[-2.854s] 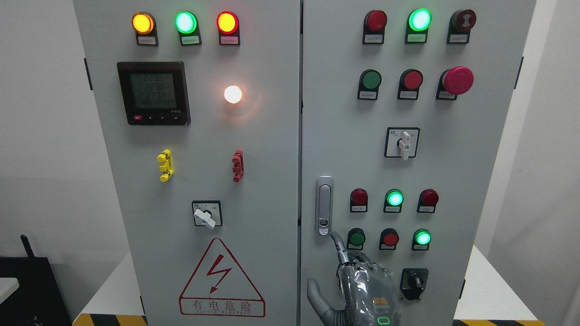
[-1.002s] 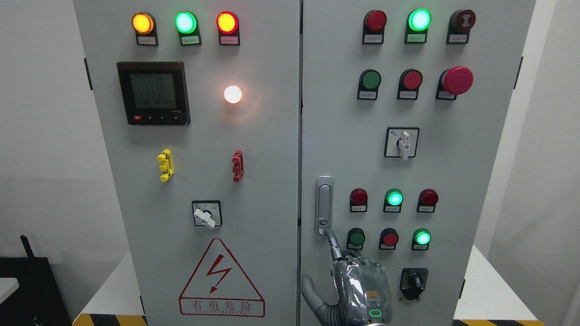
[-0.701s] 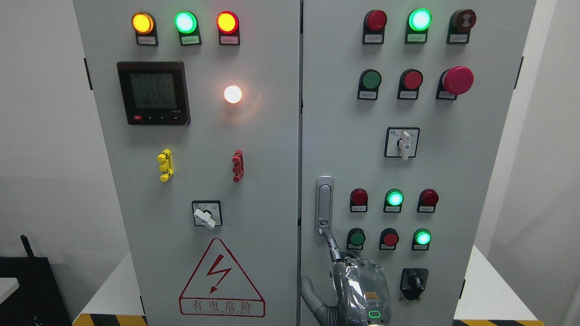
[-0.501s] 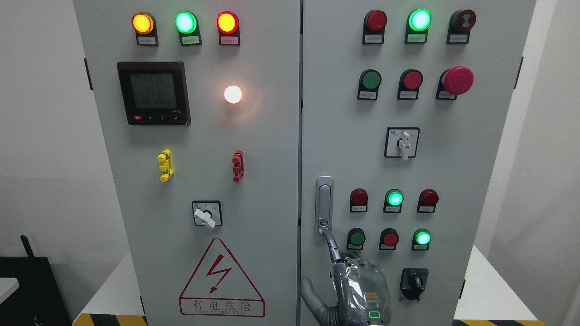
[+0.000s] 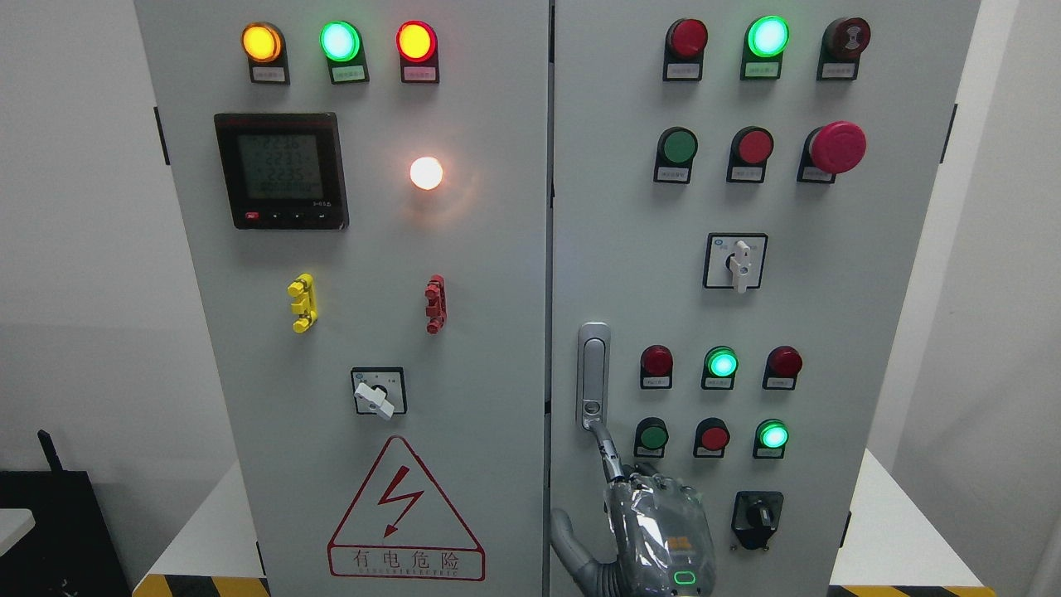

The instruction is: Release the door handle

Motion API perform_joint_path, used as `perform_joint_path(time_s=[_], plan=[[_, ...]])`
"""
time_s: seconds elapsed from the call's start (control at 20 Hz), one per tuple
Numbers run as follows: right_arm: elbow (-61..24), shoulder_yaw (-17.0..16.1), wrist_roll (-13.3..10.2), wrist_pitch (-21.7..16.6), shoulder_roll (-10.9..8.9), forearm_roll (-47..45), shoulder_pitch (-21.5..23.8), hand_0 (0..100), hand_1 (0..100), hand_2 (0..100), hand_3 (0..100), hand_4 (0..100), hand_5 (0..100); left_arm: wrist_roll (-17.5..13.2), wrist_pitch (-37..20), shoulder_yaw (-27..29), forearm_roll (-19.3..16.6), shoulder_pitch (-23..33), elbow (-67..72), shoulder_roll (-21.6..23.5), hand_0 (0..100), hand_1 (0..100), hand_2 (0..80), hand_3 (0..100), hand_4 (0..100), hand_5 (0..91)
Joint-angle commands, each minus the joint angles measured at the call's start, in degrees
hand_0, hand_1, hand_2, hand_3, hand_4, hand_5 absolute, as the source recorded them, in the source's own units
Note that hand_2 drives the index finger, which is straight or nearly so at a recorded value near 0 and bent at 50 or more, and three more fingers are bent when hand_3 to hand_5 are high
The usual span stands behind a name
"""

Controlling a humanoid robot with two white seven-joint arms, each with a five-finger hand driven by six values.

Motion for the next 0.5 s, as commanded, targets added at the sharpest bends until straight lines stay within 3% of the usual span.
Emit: perform_joint_path(time_s=[0.0,0.45], plan=[[0.08,-0.04,0.64,0.05,0.01,0.0,-0.12,38,27,0,73,64,71,0.03,-0.1,-1.41,0.0,0.0,0.0,0.0,12,39,0.0,0,0,0.0],[0.0,-0.04,0.73,0.05,-0.07,0.0,-0.21,37,27,0,74,64,71,0.03,-0.1,-1.41,0.0,0.0,0.0,0.0,12,39,0.0,0,0,0.0]])
